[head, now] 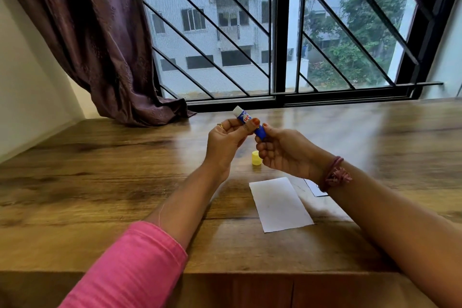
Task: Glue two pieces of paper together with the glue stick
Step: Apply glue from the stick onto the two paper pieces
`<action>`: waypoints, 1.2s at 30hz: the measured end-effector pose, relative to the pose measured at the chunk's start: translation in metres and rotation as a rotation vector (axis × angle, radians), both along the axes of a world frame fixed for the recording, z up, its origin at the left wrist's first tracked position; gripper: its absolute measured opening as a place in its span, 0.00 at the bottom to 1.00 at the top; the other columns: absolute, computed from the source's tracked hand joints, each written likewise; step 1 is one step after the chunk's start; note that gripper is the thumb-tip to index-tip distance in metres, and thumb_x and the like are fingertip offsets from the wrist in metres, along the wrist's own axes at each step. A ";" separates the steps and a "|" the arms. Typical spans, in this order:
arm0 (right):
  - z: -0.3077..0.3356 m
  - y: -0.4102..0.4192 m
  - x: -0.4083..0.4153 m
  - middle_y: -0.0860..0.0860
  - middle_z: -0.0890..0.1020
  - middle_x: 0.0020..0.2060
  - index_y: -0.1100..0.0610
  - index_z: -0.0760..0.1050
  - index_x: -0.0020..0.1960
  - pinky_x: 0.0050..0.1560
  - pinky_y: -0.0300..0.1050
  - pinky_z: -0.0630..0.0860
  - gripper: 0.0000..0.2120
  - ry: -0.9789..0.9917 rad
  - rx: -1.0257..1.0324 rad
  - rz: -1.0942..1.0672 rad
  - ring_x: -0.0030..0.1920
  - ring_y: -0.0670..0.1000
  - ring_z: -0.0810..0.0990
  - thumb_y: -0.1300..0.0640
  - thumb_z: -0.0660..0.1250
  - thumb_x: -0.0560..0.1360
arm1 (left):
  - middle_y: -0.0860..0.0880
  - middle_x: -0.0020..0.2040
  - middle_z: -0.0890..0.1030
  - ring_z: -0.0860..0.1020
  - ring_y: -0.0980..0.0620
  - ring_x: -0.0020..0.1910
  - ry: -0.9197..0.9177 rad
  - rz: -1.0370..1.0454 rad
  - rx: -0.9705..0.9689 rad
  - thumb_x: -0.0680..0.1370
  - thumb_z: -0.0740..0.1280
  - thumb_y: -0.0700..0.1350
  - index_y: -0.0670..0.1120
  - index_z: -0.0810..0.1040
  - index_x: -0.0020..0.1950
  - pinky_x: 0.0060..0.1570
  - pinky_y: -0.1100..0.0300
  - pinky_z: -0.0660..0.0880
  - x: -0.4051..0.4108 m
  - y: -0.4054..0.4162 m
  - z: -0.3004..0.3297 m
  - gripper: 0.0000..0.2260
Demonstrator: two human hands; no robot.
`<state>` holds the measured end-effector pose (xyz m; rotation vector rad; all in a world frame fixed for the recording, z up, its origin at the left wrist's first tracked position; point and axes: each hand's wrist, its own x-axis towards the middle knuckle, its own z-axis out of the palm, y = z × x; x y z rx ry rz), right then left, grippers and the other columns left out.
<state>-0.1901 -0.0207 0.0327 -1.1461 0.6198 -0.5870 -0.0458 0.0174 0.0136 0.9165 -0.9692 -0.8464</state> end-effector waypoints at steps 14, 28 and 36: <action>0.004 -0.004 -0.006 0.61 0.84 0.48 0.67 0.74 0.60 0.39 0.37 0.81 0.14 -0.177 -0.008 0.012 0.44 0.49 0.85 0.62 0.64 0.76 | 0.46 0.44 0.84 0.80 0.46 0.52 0.005 0.061 0.005 0.64 0.77 0.48 0.47 0.81 0.43 0.63 0.51 0.72 0.001 0.000 0.004 0.11; 0.006 -0.008 -0.008 0.58 0.84 0.41 0.65 0.78 0.52 0.43 0.40 0.81 0.13 -0.133 0.141 0.041 0.38 0.50 0.85 0.55 0.66 0.74 | 0.49 0.43 0.85 0.80 0.50 0.50 -0.026 0.040 -0.010 0.67 0.76 0.46 0.48 0.82 0.43 0.60 0.55 0.72 0.004 0.000 0.003 0.07; 0.004 -0.008 -0.008 0.57 0.85 0.42 0.63 0.76 0.55 0.45 0.39 0.80 0.09 -0.129 0.058 0.064 0.40 0.47 0.85 0.61 0.63 0.77 | 0.48 0.43 0.85 0.81 0.48 0.51 -0.020 0.034 -0.023 0.61 0.77 0.50 0.49 0.84 0.40 0.62 0.54 0.72 0.005 0.000 0.005 0.11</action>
